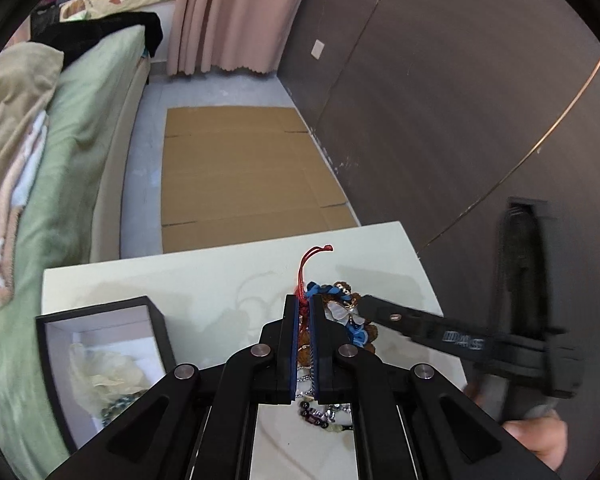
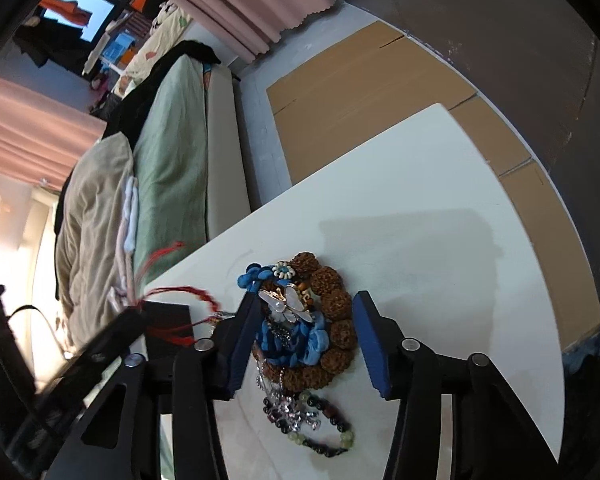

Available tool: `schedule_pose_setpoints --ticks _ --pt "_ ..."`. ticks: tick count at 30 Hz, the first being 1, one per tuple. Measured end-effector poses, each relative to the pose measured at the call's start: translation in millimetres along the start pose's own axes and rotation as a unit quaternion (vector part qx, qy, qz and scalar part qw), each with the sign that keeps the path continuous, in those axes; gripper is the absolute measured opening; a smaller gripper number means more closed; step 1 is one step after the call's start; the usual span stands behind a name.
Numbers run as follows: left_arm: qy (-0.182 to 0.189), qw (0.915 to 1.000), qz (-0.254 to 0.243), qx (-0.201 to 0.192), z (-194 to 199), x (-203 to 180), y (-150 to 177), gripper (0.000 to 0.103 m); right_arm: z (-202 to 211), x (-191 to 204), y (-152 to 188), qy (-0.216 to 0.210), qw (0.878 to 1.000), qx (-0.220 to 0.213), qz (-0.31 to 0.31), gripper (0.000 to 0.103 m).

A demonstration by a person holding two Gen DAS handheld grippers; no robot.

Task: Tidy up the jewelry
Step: 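Carry the red bracelet into the box and release while the right grasps a silver butterfly pendant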

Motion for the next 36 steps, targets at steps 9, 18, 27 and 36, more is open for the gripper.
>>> schedule_pose_setpoints --ticks 9,18,27,36 --pt "-0.009 0.9998 0.003 -0.018 28.7 13.9 -0.1 0.004 -6.3 11.3 0.2 0.042 0.998 -0.011 0.047 0.040" --pt "-0.021 0.9991 0.013 -0.035 51.7 27.8 11.0 0.004 2.6 14.4 2.4 0.016 0.998 -0.022 0.048 0.022" --pt "-0.036 0.9970 0.042 -0.054 71.3 59.4 25.6 0.004 20.7 32.6 10.0 -0.024 0.998 -0.037 0.050 0.022" --pt "-0.050 0.9958 0.062 -0.046 71.9 87.8 35.3 0.005 8.4 67.9 24.5 -0.064 0.995 -0.027 0.073 0.022"
Point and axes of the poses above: each gripper's, at about its wrist camera, not at the fingertips, and z roughly against the way its jaws point, x to its left, y to its underside, the point moved 1 cm from there along -z, roughly the way its jaws point, and after that the axes turned 15 degrees about -y, right-handed, at the moved point
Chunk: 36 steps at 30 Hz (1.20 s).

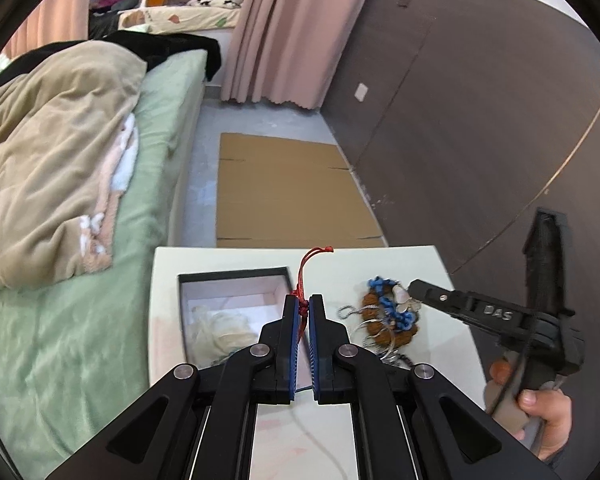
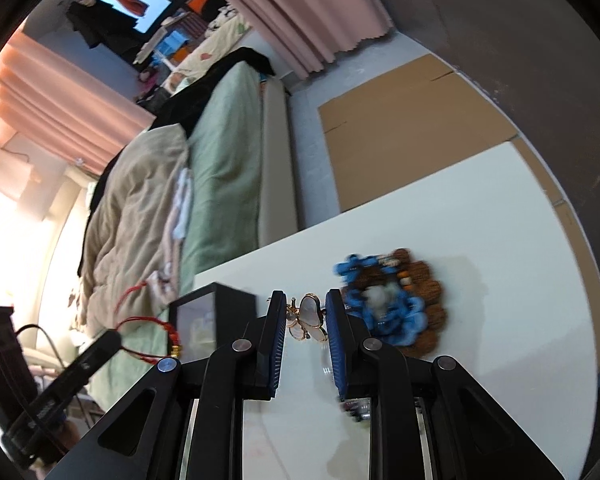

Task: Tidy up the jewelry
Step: 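Carry the red bracelet into the box and release while the right grasps a silver butterfly pendant, then drop the silver butterfly pendant into the black box with the right gripper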

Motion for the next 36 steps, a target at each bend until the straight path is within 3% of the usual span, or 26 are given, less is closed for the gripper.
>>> schedule_pose_setpoints --ticks 3,5,6,7,9,18,19,20,22,36 --pt "-0.003 0.9997 0.009 0.020 -8.5 8.2 0.7 0.011 -8.3 12.6 4.2 -0.026 1.000 0.010 0.008 0.022" --pt "-0.002 0.9995 0.021 0.022 -10.2 16.8 1.3 0.036 -15.9 23.7 7.5 -0.043 0.999 0.018 0.017 0.022" --pt "-0.008 0.9995 0.027 0.017 -9.5 22.0 1.1 0.065 -18.4 27.1 9.0 -0.048 0.998 0.021 0.020 0.022" --pt "-0.014 0.9993 0.033 0.007 -6.2 26.6 1.9 0.083 -22.6 32.0 10.8 -0.054 0.998 0.025 0.025 0.022" --pt "-0.027 0.9988 0.039 -0.016 0.4 36.5 2.2 0.085 -30.0 40.3 14.0 -0.061 0.997 0.034 0.035 0.022" --pt "-0.040 0.9969 0.066 -0.018 4.7 71.9 1.4 0.085 -71.0 69.1 27.4 -0.101 0.991 0.076 0.042 0.023" --pt "-0.040 0.9966 0.070 -0.019 5.6 75.3 2.0 0.085 -74.1 69.8 28.2 -0.102 0.990 0.085 0.040 0.032" --pt "-0.040 0.9963 0.073 -0.020 6.5 77.3 2.5 0.085 -75.9 69.5 28.7 -0.103 0.990 0.092 0.039 0.050" --pt "-0.038 0.9962 0.076 -0.021 8.0 79.2 3.9 0.085 -71.4 68.2 29.1 -0.093 0.991 0.081 0.041 0.064" --pt "-0.014 0.9989 0.040 -0.018 7.9 35.4 4.4 0.085 3.0 21.6 8.9 -0.010 0.998 0.046 0.028 0.064"
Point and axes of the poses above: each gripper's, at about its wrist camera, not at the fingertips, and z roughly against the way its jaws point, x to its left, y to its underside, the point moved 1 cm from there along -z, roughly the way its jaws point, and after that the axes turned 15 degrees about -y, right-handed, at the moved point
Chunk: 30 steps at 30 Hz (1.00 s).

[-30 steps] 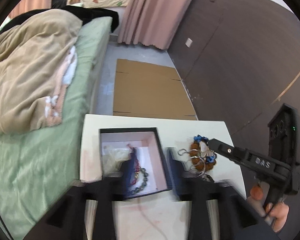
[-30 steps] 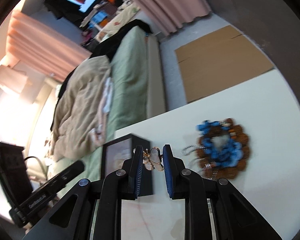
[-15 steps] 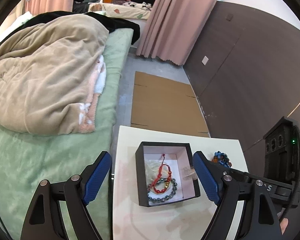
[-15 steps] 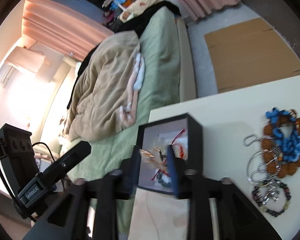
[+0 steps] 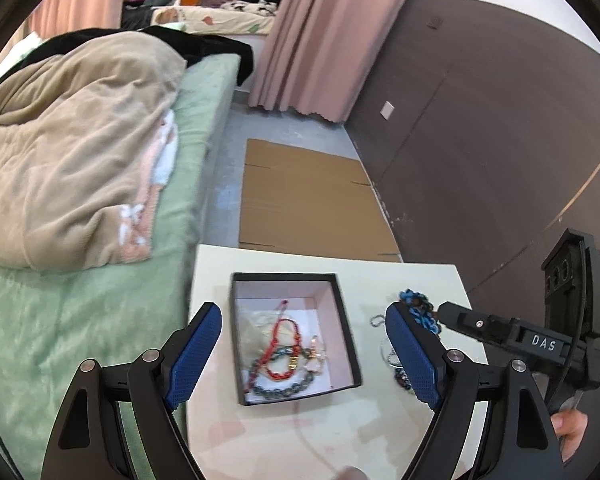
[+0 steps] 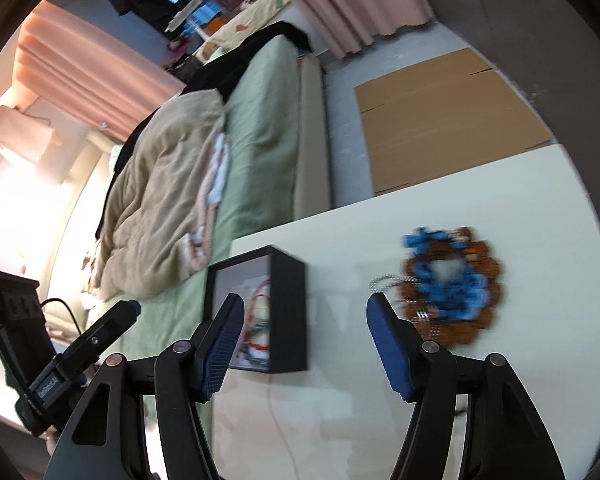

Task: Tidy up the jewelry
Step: 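Drop the silver butterfly pendant into the black box with the right gripper, then grasp the blue knotted bracelet from the pile with the left gripper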

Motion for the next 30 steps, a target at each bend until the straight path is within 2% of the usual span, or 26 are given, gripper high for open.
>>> schedule_pose_setpoints --ticks 9,20,27,30 --pt "0.008 0.9991 -0.040 0.015 -8.4 -47.7 6.4 0.085 30.8 -29.9 1.7 0.026 0.999 -0.003 -0.024 0.064" --pt "0.010 0.9939 -0.100 0.047 -27.1 -107.5 27.5 0.084 66.7 -61.3 0.4 0.046 0.997 -0.028 -0.064 0.064" --pt "0.017 0.9919 -0.107 0.066 -43.7 -134.0 29.6 0.068 82.4 -79.0 0.1 0.046 0.994 -0.043 -0.090 0.064" --pt "0.017 0.9913 -0.108 0.074 -53.1 -145.2 28.2 0.064 87.6 -85.3 0.4 0.045 0.993 -0.046 -0.099 0.064"
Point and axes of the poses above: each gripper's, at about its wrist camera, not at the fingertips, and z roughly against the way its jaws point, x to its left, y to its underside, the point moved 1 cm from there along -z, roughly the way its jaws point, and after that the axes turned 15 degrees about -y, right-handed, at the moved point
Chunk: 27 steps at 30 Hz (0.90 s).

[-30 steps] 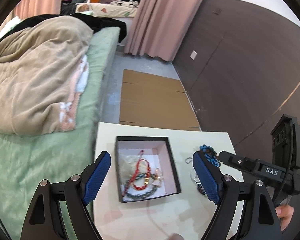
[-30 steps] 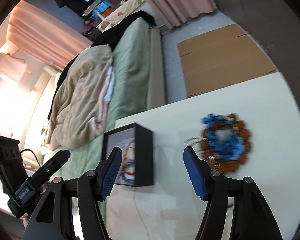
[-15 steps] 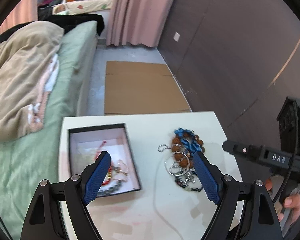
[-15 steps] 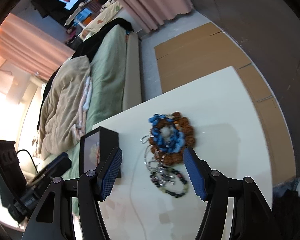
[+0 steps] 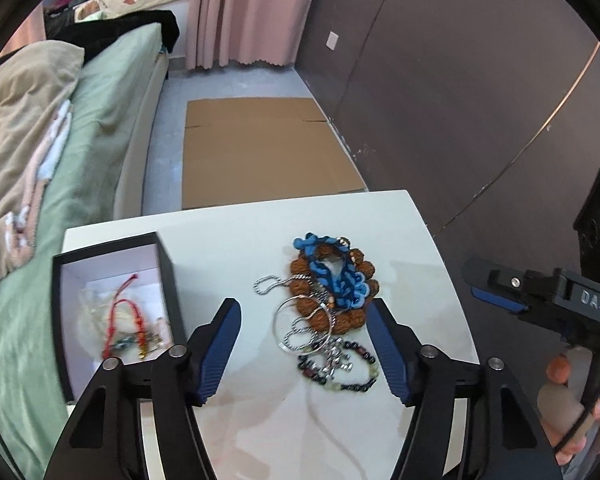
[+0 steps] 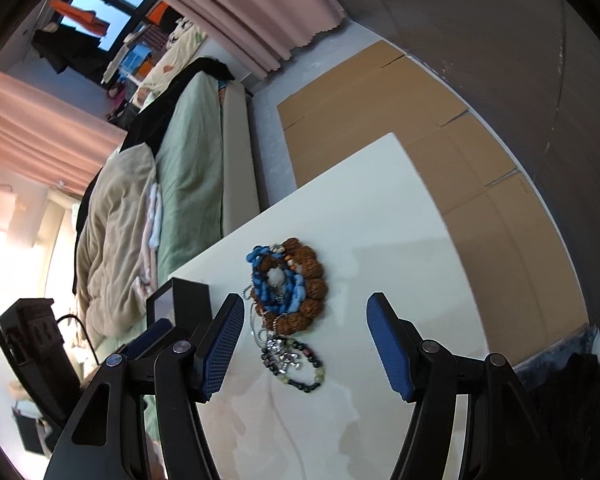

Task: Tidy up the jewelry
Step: 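Grasp the blue knotted bracelet from the pile with the left gripper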

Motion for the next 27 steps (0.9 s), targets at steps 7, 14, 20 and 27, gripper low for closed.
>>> schedule_pose_setpoints --ticks 7,14,20,27 --pt "0.002 0.9998 0.001 0.021 -27.9 -17.8 -9.9 0.050 0.7 -4.4 -1.0 0.004 1.000 0.005 -0.005 0.064" --pt "-0.003 0.9992 -0.004 0.039 -54.8 -32.5 -13.1 0.041 -0.9 -5.7 -2.6 0.009 1.000 0.010 -0.004 0.064" --pt "-0.019 0.9986 0.001 0.049 -72.7 -37.4 -13.7 0.038 -0.9 -7.9 -4.1 0.009 1.000 0.011 -0.009 0.064" --pt "-0.032 0.9982 0.011 0.050 -77.8 -32.2 -17.8 0.012 -2.0 -9.1 -4.6 0.015 1.000 0.011 -0.012 0.064"
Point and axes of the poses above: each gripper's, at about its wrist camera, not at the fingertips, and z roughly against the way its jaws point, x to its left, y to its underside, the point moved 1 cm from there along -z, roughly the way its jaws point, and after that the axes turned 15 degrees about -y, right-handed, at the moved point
